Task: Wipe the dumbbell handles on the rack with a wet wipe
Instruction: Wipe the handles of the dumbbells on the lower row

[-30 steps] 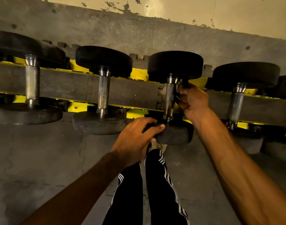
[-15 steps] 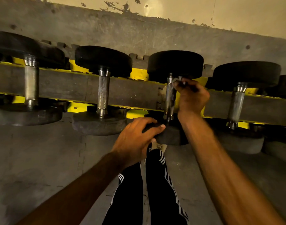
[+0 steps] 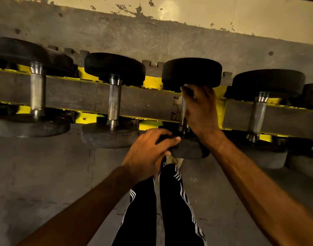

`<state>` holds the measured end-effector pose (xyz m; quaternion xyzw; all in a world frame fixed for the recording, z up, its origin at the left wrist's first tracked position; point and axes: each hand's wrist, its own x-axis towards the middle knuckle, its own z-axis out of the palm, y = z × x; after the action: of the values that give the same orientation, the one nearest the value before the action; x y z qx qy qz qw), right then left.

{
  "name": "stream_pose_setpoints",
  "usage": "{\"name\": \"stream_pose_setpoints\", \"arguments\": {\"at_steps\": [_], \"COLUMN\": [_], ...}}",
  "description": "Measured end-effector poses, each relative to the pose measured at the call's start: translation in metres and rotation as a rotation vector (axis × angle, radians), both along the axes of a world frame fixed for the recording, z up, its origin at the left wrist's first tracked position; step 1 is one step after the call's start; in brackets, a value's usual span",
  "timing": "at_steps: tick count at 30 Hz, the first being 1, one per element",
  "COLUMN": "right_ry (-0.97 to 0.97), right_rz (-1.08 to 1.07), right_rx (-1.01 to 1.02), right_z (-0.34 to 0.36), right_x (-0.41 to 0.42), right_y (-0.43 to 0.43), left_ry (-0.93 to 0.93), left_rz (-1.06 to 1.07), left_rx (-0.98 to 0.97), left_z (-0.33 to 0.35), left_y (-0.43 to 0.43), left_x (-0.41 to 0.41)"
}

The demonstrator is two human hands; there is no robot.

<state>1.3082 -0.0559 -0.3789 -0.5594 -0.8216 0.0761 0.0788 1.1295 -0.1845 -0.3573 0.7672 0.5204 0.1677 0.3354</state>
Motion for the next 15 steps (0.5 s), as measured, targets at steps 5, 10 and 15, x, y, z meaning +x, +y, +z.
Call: {"name": "stream_pose_setpoints", "arguments": {"at_steps": [5,10,15], "right_ry": [-0.098,-0.419,-0.641], "right_rz": [0.116,0.313,0.239], "right_rx": [-0.081,-0.094,-0.346], "right_z": [0.001,0.025,0.017], "right_x": [-0.006,-0.02,-0.056], "right_y": [-0.003,0.011,0.015], "left_ry": [0.002,0.006,-0.001], "left_rz": [0.02,0.03,0.054], "left_rx": [-0.003,0.003,0.012], "left_z": [-0.001,-0.002,-0.001], "left_y": [-0.002,-0.003,-0.004], "left_x": [0.002,0.003,0.005]}}
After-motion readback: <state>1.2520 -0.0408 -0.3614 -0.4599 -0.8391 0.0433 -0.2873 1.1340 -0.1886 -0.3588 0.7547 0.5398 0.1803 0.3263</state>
